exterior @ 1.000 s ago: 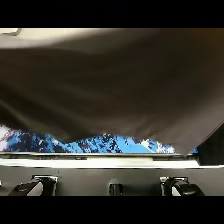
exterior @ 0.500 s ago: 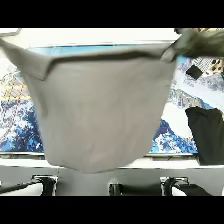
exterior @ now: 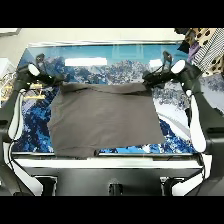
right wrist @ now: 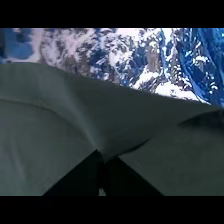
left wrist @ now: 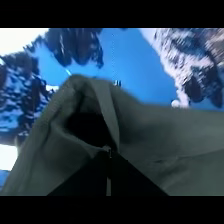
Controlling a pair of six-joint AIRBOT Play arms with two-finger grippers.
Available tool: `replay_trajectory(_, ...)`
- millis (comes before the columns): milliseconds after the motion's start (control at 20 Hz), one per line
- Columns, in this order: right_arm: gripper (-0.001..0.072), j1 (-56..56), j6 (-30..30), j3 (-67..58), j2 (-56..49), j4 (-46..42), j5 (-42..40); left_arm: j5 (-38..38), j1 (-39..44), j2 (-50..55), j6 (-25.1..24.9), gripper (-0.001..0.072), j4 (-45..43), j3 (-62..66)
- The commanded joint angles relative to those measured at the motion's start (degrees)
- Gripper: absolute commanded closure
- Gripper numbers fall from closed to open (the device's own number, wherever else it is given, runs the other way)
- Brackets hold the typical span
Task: Fold the clothes and pants, and hang the long-sleeved shirts on hangers.
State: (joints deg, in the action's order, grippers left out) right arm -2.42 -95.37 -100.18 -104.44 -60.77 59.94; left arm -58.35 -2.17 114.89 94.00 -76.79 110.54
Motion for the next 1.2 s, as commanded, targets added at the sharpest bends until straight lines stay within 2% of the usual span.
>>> replay_trajectory(0, 0.0681, 0.0, -3.0, 0.2, -5.5, 1.5, -4.2, 0.6, 1.3, 4.3, -0.2, 0.0693, 2.4, 0.0)
replay_trajectory(50, 0.0677, 0.0, -3.1, 0.2, -5.8, 1.7, -4.4, 0.5, 1.4, 4.4, -0.2, 0.0686, 3.4, 0.0)
replay_trajectory(100, 0.0614, 0.0, -3.1, 0.2, -5.7, 1.7, -4.4, -0.1, 1.4, 4.3, -0.2, 0.0609, 4.0, 0.2)
replay_trajectory(150, 0.0493, 0.2, -3.3, -0.1, -5.5, 2.0, -3.5, -2.0, 1.0, 4.2, -0.7, 0.047, 4.3, 1.3)
replay_trajectory(200, 0.0325, 1.0, -2.9, -1.0, -5.2, 2.2, -0.9, -4.4, 0.4, 4.1, -1.6, 0.0352, 4.3, 2.7)
replay_trajectory(250, 0.0238, 2.2, -1.5, -2.0, -4.6, 2.3, 2.6, -7.7, -0.6, 3.7, -3.2, 0.029, 4.3, 4.6)
replay_trajectory(350, 0.0229, 6.2, 5.0, -2.5, -1.8, 2.2, 11.8, -13.6, -3.3, 1.4, -7.7, 0.0291, 4.5, 6.3)
replay_trajectory(450, 0.0228, 11.7, 11.0, -1.2, 1.8, 2.2, 21.9, -16.1, -7.3, -2.3, -7.5, 0.0291, 7.2, 6.1)
replay_trajectory(550, 0.0229, 17.6, 14.7, 5.1, 6.9, 2.0, 26.6, -16.7, -10.6, -7.6, -7.6, 0.0291, 8.3, 2.9)
replay_trajectory(700, 0.0228, 25.0, 16.6, 22.8, 16.8, 2.0, 25.0, -16.7, -15.1, -16.3, -7.7, 0.0291, 8.5, -6.1)
replay_trajectory(850, 0.0211, 27.1, 18.3, 39.9, 24.7, -0.4, 22.2, -16.1, -18.9, -23.6, -7.7, 0.0291, 11.3, -16.6)
replay_trajectory(950, 0.016, 26.9, 19.5, 46.5, 26.2, -2.2, 21.9, -15.6, -20.4, -27.7, -8.0, 0.029, 11.3, -23.2)
replay_trajectory(1150, 0.016, 26.9, 20.0, 52.4, 26.4, -2.8, 20.0, -15.0, -21.3, -32.9, -9.2, 0.029, 11.2, -33.3)
